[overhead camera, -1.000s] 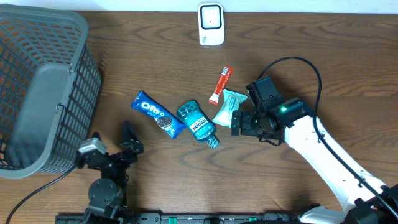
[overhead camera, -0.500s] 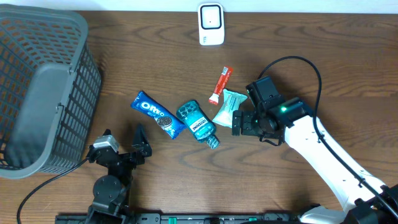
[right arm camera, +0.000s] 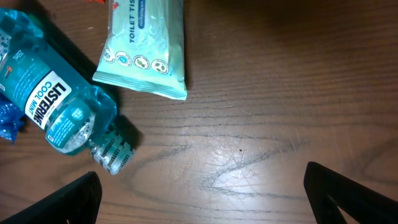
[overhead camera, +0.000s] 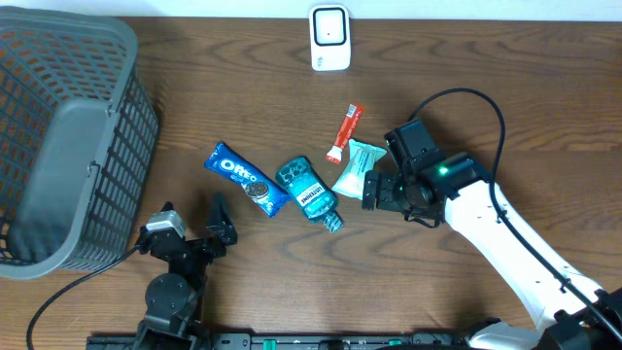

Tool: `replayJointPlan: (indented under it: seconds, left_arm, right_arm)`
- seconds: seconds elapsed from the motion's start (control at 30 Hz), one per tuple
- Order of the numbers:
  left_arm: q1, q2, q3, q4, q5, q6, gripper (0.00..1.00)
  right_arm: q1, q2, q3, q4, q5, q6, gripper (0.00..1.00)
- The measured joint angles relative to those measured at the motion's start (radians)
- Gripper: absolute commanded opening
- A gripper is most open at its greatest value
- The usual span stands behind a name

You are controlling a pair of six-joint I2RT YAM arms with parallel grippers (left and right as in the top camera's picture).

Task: Scan the item barcode
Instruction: 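Grasp the green wipes pack with the right gripper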

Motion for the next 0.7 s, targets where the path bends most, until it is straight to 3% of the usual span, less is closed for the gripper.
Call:
replayJointPlan:
  seconds: [0.37,0.53,0.7]
  left_arm:
    - [0.182,-0.01,0.0,0.0,0.003,0.011,0.98]
    - [0.193,-0.011,0.0,0.0,0.004,0.014,0.98]
    - [0.193,-0.011,0.0,0.0,0.004,0.014,0.98]
  right_arm:
    - [0.011,0.043,0.002,0.114,0.008,0.097,0.98]
    - [0.011,0.15,0.002,0.176,0.053,0.148,0.86]
    - [0.02,0.267,0.028,0.218,0.075,0.177,0.85]
